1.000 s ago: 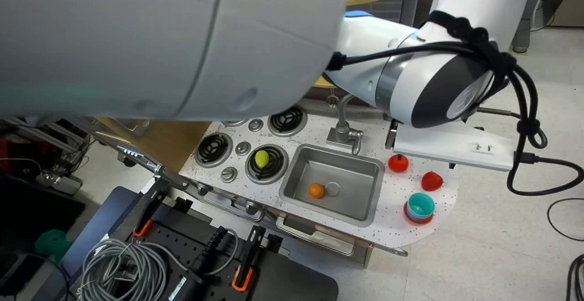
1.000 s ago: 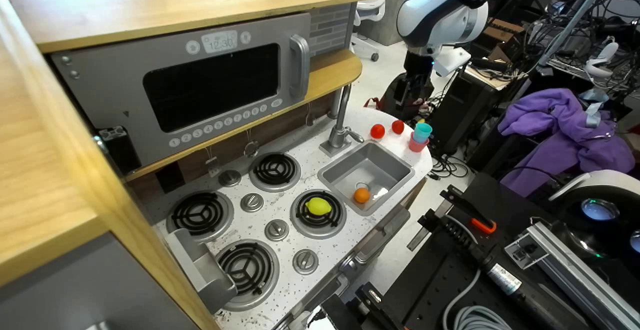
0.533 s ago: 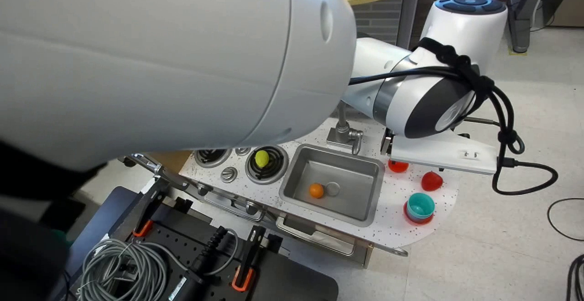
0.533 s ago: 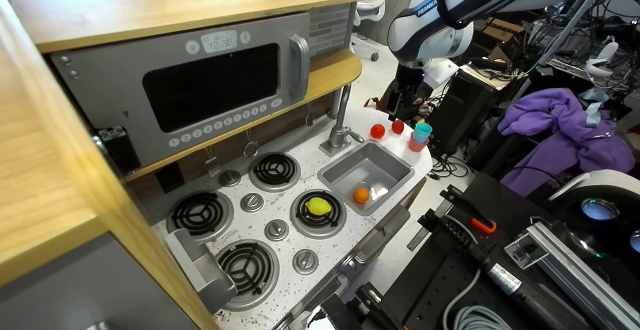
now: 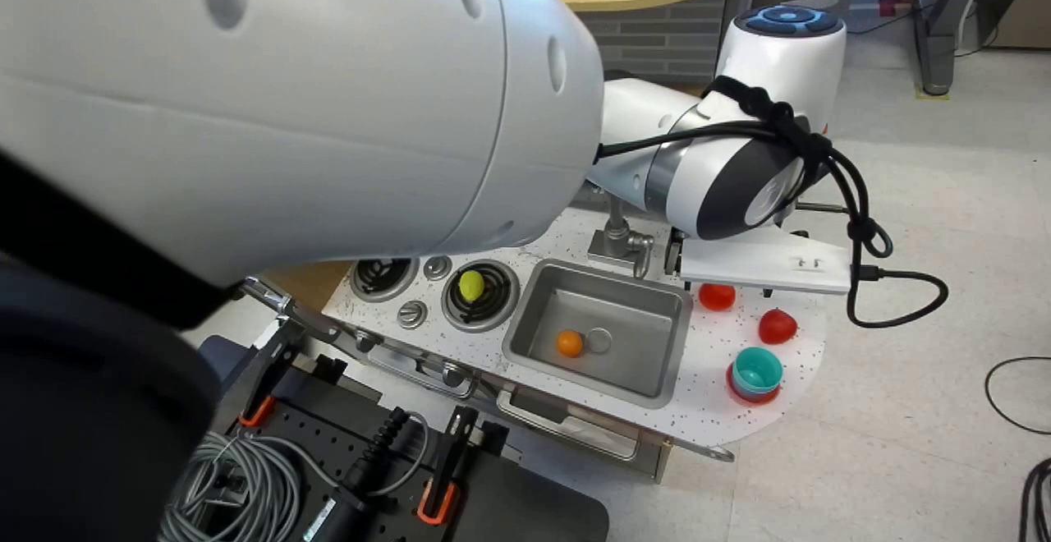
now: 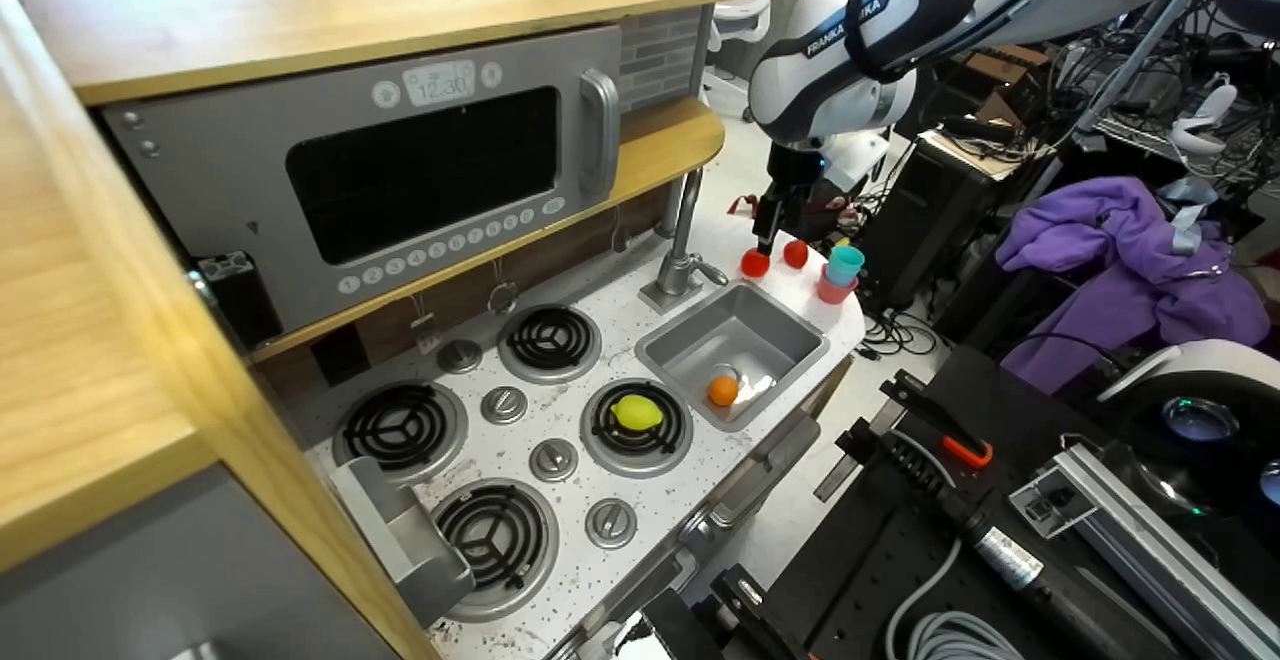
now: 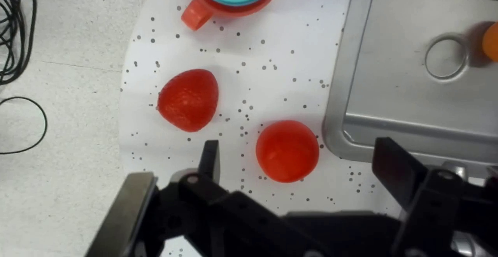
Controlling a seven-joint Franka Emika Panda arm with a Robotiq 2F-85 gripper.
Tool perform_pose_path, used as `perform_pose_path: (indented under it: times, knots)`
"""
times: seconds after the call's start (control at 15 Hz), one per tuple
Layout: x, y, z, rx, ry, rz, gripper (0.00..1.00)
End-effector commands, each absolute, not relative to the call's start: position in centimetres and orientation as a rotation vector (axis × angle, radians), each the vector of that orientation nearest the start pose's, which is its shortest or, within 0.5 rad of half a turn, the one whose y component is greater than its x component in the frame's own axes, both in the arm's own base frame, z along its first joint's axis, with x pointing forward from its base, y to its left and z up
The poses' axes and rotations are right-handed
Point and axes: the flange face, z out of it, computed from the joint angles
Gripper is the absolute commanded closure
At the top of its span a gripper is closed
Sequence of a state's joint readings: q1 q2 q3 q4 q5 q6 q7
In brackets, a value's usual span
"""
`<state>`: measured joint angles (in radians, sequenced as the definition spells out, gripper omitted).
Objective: Move the red object in the sink
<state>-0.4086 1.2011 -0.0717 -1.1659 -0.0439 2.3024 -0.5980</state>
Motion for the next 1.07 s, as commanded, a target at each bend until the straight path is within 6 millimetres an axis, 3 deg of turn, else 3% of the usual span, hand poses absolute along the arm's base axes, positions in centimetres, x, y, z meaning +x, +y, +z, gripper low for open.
perform_pose_path:
  times: [0.0,0.47,1.0]
  knots:
    - [66.9,-31.8,2.7,-3.224,-0.382,0.168,0.00]
    - [68.1,-29.9,0.8,-3.254,-0.464,0.215,0.00]
    - [67.6,-30.9,-1.0,-3.277,-0.397,0.329,0.00]
